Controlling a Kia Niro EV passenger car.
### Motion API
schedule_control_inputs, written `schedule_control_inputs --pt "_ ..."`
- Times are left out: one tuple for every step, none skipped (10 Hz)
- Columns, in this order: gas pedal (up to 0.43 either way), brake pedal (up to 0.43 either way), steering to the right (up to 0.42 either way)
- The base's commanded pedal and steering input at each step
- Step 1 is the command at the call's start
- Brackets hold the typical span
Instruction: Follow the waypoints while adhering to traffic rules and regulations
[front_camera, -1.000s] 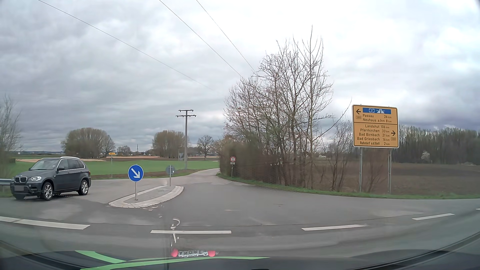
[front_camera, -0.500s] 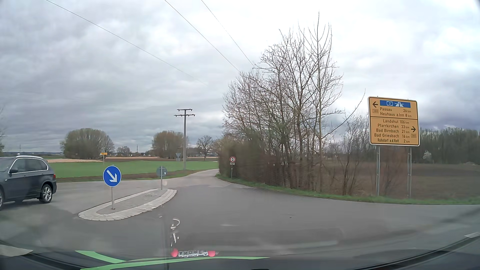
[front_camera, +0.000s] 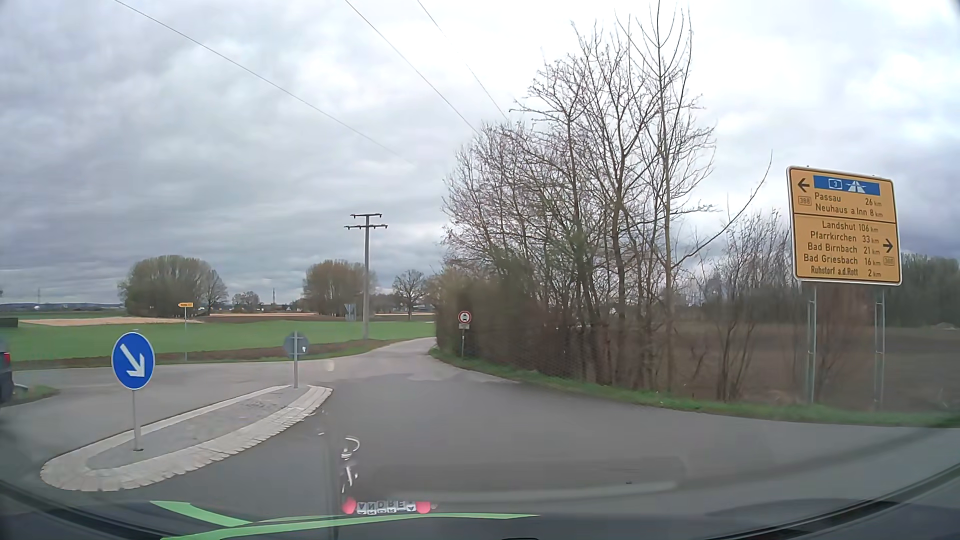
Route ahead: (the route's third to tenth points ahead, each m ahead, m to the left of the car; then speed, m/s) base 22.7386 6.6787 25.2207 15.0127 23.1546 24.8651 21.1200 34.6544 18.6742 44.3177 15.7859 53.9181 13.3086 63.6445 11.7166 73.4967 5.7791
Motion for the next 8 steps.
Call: schedule_control_inputs --pt "0.079 0.000 -0.001" --pt "0.039 0.000 0.000" --pt "0.000 0.000 0.000" --pt "0.000 0.000 -0.003" --pt "0.000 0.000 -0.008" --pt "0.000 0.000 -0.015" --pt "0.000 0.000 -0.019" --pt "0.000 0.000 -0.019"
